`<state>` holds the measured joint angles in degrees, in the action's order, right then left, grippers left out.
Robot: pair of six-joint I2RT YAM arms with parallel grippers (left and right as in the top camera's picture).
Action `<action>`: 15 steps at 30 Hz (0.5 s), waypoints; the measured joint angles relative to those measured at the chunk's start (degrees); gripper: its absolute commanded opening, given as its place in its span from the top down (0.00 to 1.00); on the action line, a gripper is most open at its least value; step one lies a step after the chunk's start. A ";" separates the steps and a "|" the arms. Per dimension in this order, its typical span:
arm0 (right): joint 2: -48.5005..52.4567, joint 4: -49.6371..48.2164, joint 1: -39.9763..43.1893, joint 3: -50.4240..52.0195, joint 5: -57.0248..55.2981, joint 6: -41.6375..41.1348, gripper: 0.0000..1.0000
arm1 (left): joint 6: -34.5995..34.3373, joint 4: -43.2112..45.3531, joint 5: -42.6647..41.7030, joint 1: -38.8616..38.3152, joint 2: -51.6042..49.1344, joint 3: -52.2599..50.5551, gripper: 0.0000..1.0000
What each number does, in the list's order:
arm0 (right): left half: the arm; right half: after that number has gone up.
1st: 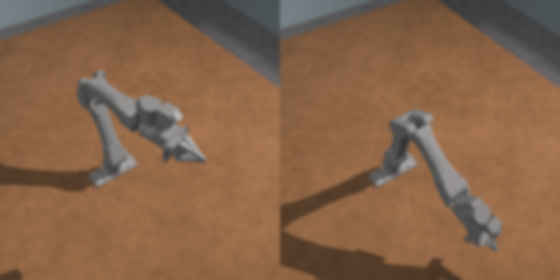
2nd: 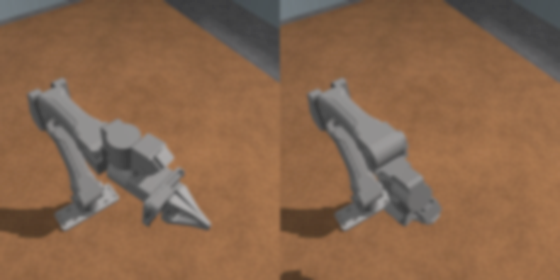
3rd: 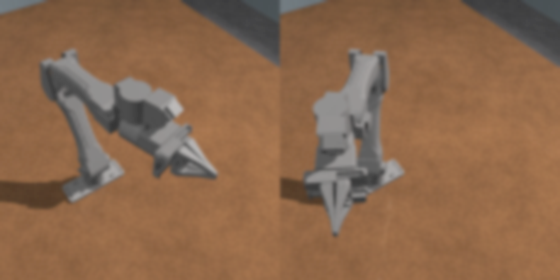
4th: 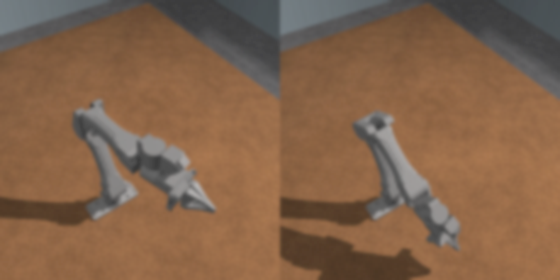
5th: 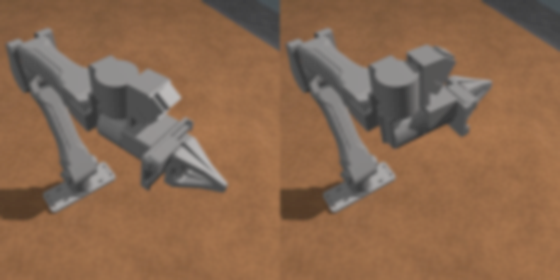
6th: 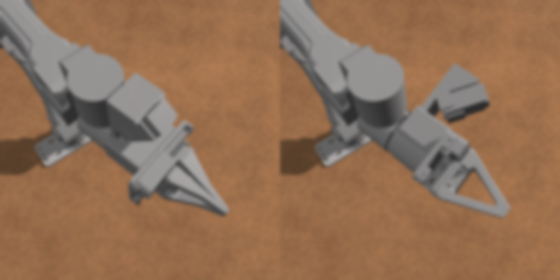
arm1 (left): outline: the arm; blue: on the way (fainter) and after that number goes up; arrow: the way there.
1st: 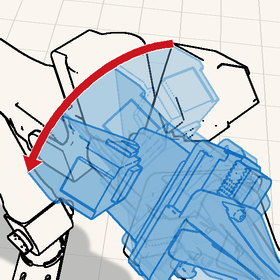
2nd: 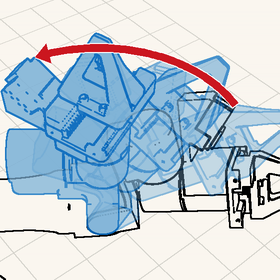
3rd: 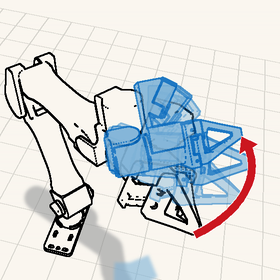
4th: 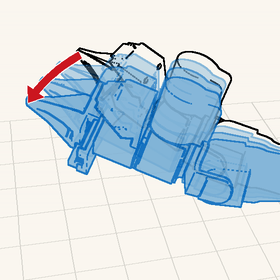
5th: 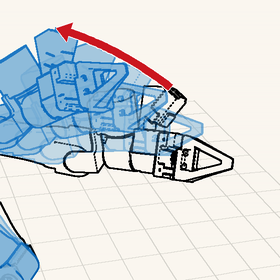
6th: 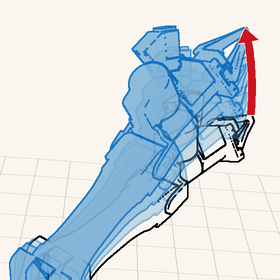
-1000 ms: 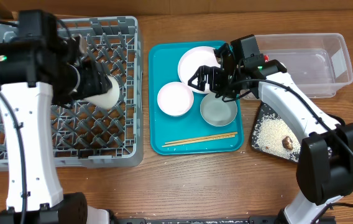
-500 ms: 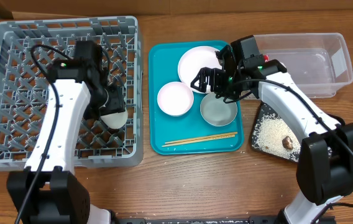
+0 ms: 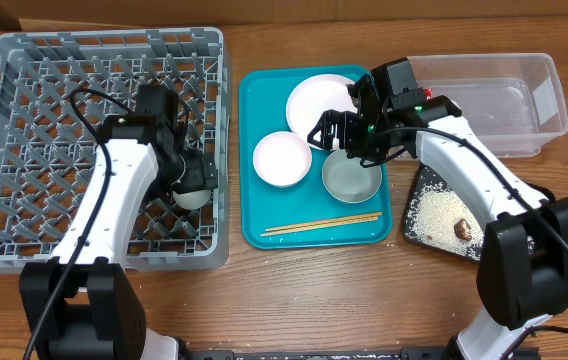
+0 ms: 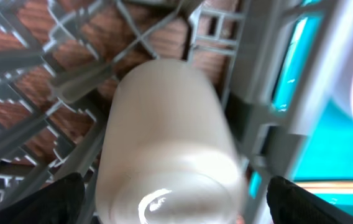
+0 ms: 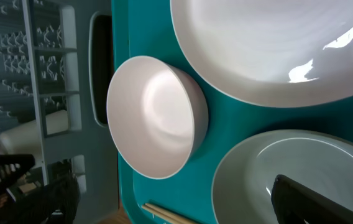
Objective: Sort waste into correct bins and load items into the dishwasher
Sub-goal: 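Place the white cup upside down in the dish rack with the left gripper, then grasp the small pink bowl with the left gripper and lift it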
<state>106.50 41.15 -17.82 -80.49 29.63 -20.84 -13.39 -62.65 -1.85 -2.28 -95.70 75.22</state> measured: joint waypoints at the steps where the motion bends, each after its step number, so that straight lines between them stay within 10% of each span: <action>1: -0.13 0.79 0.11 -0.24 -0.04 0.17 0.00 | 0.07 -0.61 -0.50 0.00 -0.07 1.53 0.09; 15: -20.37 13.20 6.97 -5.90 -8.07 1.36 0.00 | 9.38 16.65 -6.08 -10.54 -3.21 14.01 0.07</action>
<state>86.13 54.35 -10.85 -86.39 21.56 -19.49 -4.01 -46.00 -7.92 -12.82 -98.91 89.23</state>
